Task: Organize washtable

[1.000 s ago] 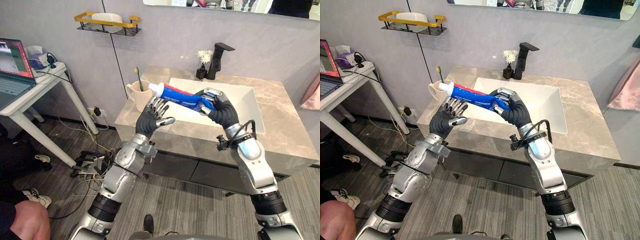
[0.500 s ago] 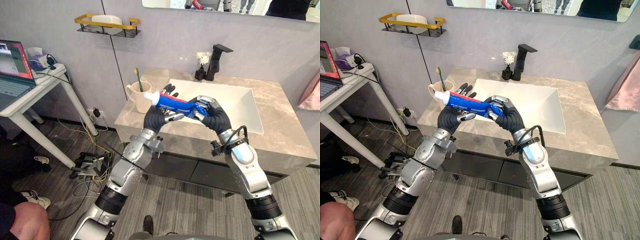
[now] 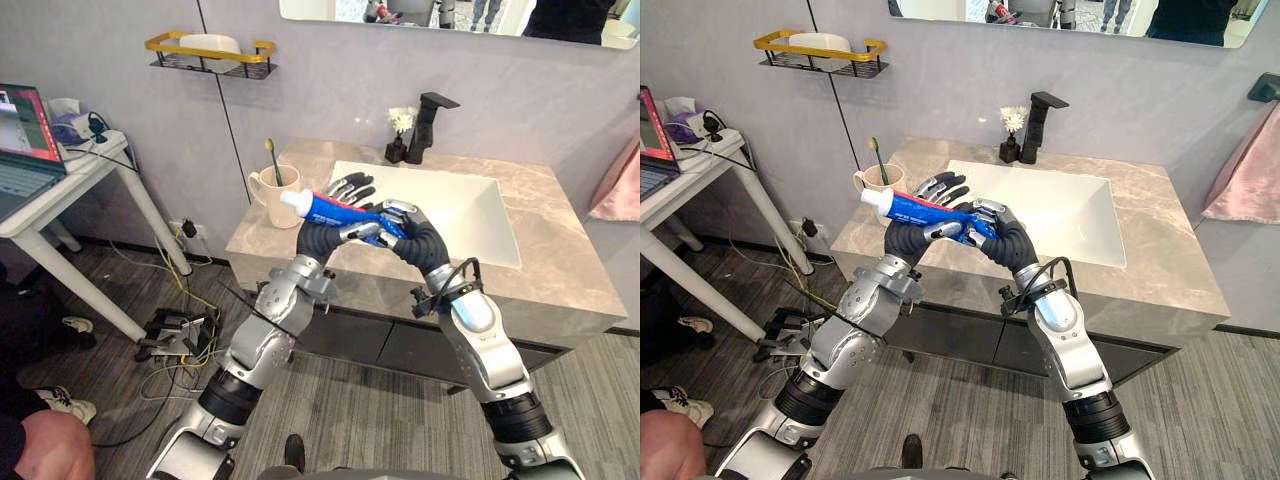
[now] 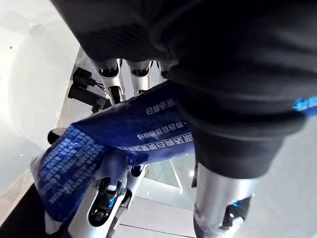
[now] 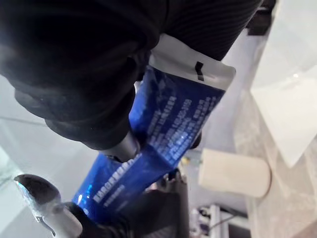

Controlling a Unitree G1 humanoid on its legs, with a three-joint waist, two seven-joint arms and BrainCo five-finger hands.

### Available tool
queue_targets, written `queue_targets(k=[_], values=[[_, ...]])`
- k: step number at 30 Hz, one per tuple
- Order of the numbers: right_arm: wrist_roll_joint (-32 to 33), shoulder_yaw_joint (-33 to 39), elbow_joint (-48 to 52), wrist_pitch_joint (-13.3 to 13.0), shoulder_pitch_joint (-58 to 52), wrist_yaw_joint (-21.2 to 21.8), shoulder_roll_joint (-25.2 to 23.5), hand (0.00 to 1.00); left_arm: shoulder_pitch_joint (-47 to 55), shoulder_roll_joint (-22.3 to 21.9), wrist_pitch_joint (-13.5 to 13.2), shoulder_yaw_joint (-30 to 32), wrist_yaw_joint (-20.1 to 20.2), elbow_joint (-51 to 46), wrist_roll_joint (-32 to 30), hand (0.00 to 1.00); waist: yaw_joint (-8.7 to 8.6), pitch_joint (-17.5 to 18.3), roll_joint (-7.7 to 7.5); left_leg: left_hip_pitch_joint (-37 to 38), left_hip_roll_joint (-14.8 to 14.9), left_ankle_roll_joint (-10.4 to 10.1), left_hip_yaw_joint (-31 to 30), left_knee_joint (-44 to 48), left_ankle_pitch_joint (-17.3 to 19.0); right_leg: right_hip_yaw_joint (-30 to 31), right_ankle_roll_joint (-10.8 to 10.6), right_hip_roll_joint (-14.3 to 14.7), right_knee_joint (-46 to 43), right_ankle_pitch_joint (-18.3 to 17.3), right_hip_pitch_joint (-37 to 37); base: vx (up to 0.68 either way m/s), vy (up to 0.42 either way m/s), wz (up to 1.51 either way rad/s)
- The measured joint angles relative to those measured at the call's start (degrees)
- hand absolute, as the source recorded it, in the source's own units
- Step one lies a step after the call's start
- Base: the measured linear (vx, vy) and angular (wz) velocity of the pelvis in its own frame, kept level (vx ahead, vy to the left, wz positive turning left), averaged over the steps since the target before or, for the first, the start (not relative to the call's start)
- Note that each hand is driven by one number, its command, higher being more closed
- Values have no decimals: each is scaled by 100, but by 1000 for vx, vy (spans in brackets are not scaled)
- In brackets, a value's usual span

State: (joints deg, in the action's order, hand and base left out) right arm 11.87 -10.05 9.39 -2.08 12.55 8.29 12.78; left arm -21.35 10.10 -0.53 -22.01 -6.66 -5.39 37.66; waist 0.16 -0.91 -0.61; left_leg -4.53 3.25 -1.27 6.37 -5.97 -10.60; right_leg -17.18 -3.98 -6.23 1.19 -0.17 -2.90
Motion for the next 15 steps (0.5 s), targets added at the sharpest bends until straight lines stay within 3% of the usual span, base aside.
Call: queue_targets(k=[15], values=[[51, -161, 2, -31, -297, 186, -179, 100, -3, -88, -6, 146, -85, 67, -6, 100, -100, 9, -13, -1, 3, -1, 15, 0, 3, 3, 23, 1, 5, -14, 1, 0, 0, 0]])
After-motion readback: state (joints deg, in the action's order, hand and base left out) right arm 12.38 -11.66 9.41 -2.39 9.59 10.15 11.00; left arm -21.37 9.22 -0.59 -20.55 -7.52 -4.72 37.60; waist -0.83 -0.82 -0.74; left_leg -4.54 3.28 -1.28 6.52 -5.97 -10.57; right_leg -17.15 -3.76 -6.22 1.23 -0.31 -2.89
